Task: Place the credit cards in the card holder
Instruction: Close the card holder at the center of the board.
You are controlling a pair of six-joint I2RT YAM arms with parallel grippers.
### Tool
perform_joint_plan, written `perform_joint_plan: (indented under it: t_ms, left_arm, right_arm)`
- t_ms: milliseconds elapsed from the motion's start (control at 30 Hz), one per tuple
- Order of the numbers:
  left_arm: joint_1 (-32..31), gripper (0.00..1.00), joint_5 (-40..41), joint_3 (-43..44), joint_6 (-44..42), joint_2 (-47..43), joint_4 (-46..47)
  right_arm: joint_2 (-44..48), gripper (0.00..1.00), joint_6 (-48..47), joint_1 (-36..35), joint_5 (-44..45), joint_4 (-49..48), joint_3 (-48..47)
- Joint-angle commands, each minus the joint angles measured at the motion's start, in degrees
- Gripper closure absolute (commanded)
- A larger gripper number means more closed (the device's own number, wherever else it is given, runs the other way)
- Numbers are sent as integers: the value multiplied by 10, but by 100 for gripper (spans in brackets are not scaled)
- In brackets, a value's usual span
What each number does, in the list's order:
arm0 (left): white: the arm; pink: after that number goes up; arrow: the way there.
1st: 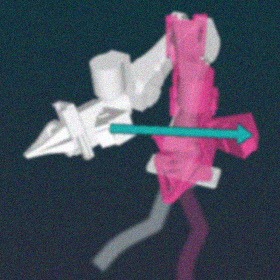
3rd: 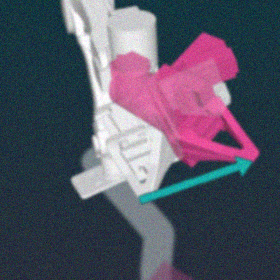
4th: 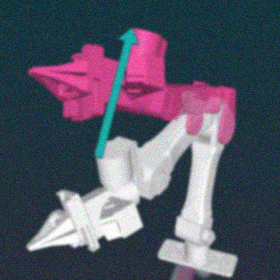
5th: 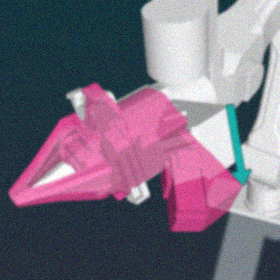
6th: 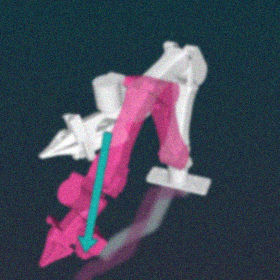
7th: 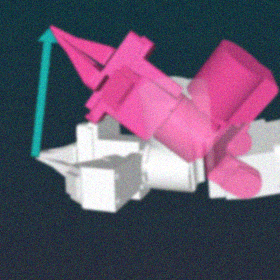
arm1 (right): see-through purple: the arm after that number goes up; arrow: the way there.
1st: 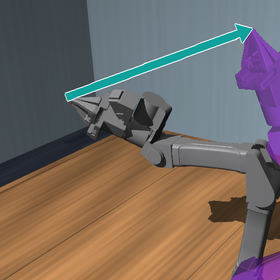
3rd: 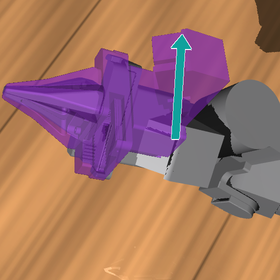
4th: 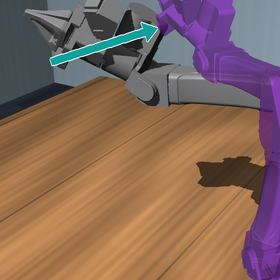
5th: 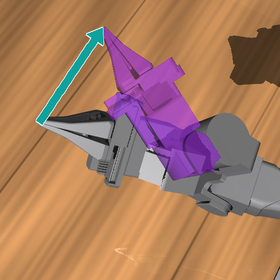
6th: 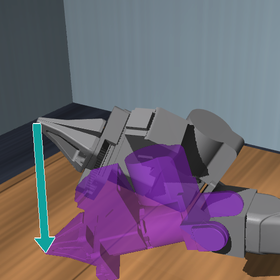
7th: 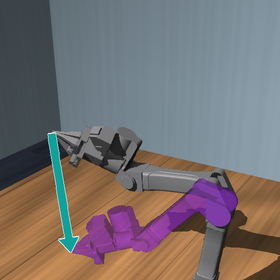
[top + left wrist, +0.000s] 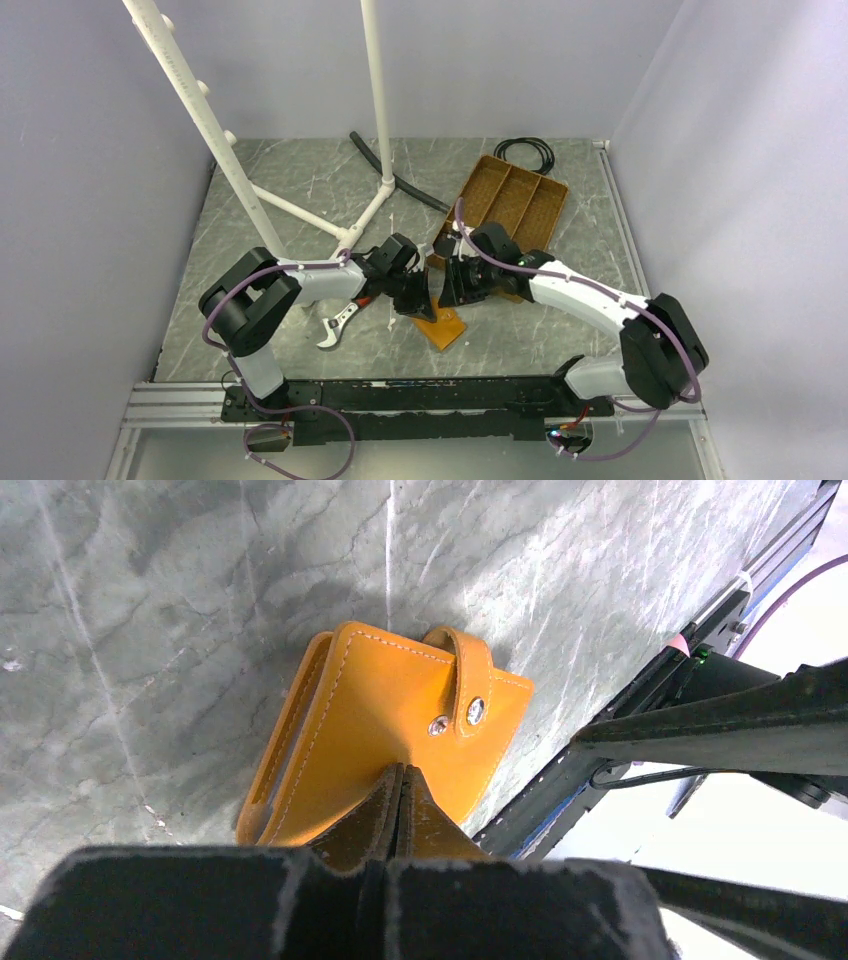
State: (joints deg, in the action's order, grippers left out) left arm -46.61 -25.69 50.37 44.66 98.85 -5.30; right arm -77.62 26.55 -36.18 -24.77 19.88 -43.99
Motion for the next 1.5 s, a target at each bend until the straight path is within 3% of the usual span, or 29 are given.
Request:
perform_joint_plan:
  t_ms: [0, 133, 333, 700, 1267, 1367, 1467]
  left_arm:
    - [-3, 100, 21, -8, -10, -3, -32]
    - [-3, 100, 22, -3, -11, -4, -38]
    - [-3, 100, 25, -6, -5, -6, -37]
    - [-3, 100, 31, -4, -4, -11, -47]
    - [-4, 100, 30, -7, -1, -11, -45]
    - [-3, 100, 30, -6, -1, -12, -46]
    - [-4, 100, 32, -6, -2, -14, -48]
  right_arm:
    - [20, 57, -50, -74, 178, 30, -8]
    - [5, 54, -46, -110, 240, 20, -5]
    - [-14, 61, -46, -148, 304, -1, 0]
    - [-55, 60, -60, -164, 303, -17, -5]
    - [-5, 93, -38, -163, 326, 7, -4]
    - [2, 100, -38, -151, 298, -3, 4]
    - [8, 100, -35, -126, 252, -18, 15]
